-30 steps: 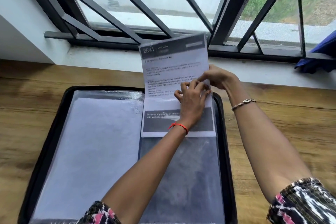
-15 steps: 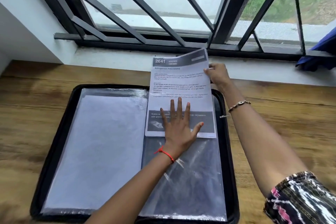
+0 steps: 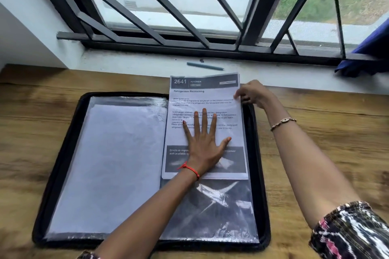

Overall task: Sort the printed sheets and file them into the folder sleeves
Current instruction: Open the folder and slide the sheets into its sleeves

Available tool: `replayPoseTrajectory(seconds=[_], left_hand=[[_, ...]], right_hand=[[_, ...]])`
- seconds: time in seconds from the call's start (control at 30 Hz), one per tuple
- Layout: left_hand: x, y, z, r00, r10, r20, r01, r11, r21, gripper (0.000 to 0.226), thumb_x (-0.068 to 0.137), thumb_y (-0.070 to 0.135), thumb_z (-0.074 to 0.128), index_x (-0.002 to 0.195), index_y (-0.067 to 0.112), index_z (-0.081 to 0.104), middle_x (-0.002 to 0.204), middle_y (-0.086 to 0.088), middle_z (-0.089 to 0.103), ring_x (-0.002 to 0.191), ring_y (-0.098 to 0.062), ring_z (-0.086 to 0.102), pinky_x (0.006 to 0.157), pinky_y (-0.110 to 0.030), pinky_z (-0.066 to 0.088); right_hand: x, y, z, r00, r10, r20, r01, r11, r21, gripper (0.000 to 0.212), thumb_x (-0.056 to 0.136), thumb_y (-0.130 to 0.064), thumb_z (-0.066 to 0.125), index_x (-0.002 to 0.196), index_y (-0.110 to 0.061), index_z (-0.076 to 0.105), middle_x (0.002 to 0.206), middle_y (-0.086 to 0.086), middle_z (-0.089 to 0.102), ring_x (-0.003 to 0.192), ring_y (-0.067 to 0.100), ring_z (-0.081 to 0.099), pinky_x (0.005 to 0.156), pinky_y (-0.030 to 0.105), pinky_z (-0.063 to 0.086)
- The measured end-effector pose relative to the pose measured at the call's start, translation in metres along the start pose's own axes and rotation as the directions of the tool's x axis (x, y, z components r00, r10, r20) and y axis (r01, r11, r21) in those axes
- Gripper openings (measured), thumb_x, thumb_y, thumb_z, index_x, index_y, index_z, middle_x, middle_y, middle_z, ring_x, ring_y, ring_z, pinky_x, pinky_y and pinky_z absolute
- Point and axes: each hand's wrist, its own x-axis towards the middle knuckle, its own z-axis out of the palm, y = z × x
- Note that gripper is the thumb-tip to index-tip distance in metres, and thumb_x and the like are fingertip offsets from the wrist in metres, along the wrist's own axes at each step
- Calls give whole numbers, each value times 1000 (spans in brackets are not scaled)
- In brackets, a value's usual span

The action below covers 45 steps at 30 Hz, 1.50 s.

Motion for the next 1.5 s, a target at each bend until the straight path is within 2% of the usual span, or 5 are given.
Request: replayPoseTrajectory(seconds=[0.17, 0.57, 0.73, 0.9, 1.5], left_hand=[[-3, 0, -5, 1000, -10, 10, 10, 1000, -6, 88, 75, 73, -4, 149, 26, -1, 157, -6, -15, 143, -29, -19, 106, -57, -21], [-11, -9, -3, 1000, -4, 19, 3, 999, 53, 85, 75, 70, -4, 149, 29, -1, 157, -6, -17, 142, -28, -20, 106, -59, -20], [-12, -7, -7, 1000, -5, 29, 4, 999, 46, 86, 74, 70, -5, 149, 28, -2, 156, -7, -18, 142, -27, -21, 107, -58, -19], [-23, -13, -14, 1000, -13, -7, 13, 999, 50, 87, 74, 71, 0, 150, 28, 3, 157, -8, -16, 143, -28, -19, 106, -58, -19], [-40, 4, 3, 999, 33, -29, -31, 997, 68, 86, 76, 75, 6, 150, 31, 6, 158, -8, -7, 144, -32, -11, 104, -61, -18]], right_hand=[[4, -8, 14, 962, -220, -159, 208, 974, -92, 61, 79, 0, 68, 135, -3, 45, 108, 6, 49, 95, 20, 50, 81, 28, 43], [-13, 7, 7, 984, -180, -13, 172, 959, -226, 40, 72, 9, 71, 111, 7, 64, 79, 5, 58, 64, 14, 53, 53, 20, 46], [-13, -8, 8, 953, -299, -46, 233, 823, -518, 28, 83, -20, 66, 79, 7, 67, 72, 21, 62, 66, 18, 50, 58, 25, 33], [-19, -19, 43, 935, -318, 154, 332, 639, -694, 37, 96, -30, 48, 130, -18, 56, 137, 5, 51, 129, 25, 41, 110, 46, 21], [-21, -28, 65, 897, -402, 186, 402, 563, -722, 23, 92, -4, 52, 106, -8, 70, 118, 7, 64, 116, 26, 51, 108, 55, 25]])
